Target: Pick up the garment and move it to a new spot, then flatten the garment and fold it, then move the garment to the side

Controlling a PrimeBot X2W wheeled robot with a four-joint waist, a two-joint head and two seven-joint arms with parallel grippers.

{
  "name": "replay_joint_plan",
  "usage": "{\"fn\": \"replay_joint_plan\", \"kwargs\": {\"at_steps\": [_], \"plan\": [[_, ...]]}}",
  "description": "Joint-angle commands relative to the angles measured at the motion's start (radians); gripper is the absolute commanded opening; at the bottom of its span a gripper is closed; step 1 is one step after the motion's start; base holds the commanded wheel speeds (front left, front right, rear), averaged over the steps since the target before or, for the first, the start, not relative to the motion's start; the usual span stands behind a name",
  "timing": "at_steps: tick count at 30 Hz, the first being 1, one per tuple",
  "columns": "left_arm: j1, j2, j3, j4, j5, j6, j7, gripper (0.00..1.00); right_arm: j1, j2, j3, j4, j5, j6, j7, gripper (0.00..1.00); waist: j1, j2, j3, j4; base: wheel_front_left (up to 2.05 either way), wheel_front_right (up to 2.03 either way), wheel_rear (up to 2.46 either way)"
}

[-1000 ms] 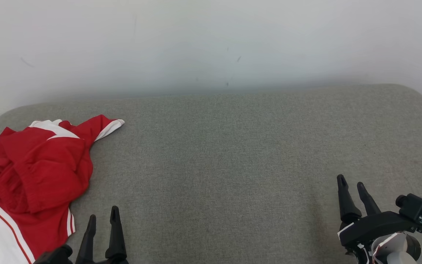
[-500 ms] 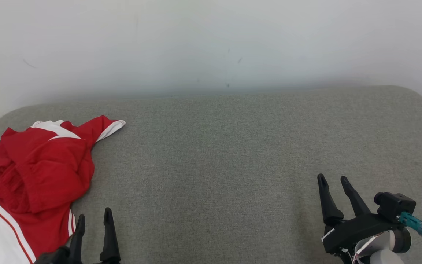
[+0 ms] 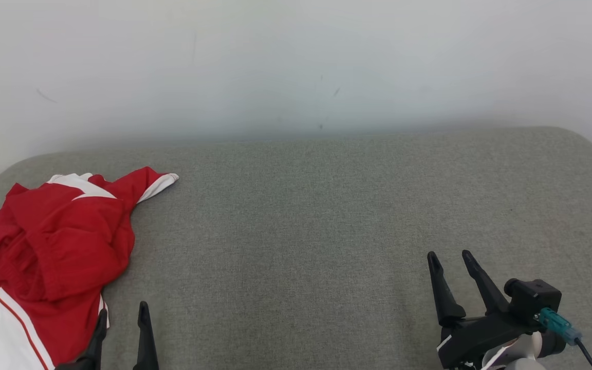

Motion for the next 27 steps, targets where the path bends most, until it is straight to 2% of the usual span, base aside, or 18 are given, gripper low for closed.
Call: {"fn": "replay_joint_plan", "kwargs": {"at_steps": [1,10,27], "plan": [[0.017,0.009,0.010,-0.011,0.028,0.008,-0.002,1.00,0.009,-0.007,0.017,-0.011,-0.022,0.001,-0.014,1.00,0.0000,0.0000,-0.003,0.000,0.00,0.00,0.00],[0.040,0.017,0.030,-0.024,0.107,0.029,-0.002,1.00,0.028,-0.003,0.049,-0.028,-0.094,0.001,-0.048,1.00,0.0000,0.0000,-0.014,0.000,0.00,0.00,0.00],[0.075,0.028,0.062,-0.045,0.230,0.061,-0.003,1.00,0.076,0.030,0.027,-0.050,-0.201,0.001,-0.105,1.00,0.0000,0.0000,-0.021,0.005,0.00,0.00,0.00]]}}
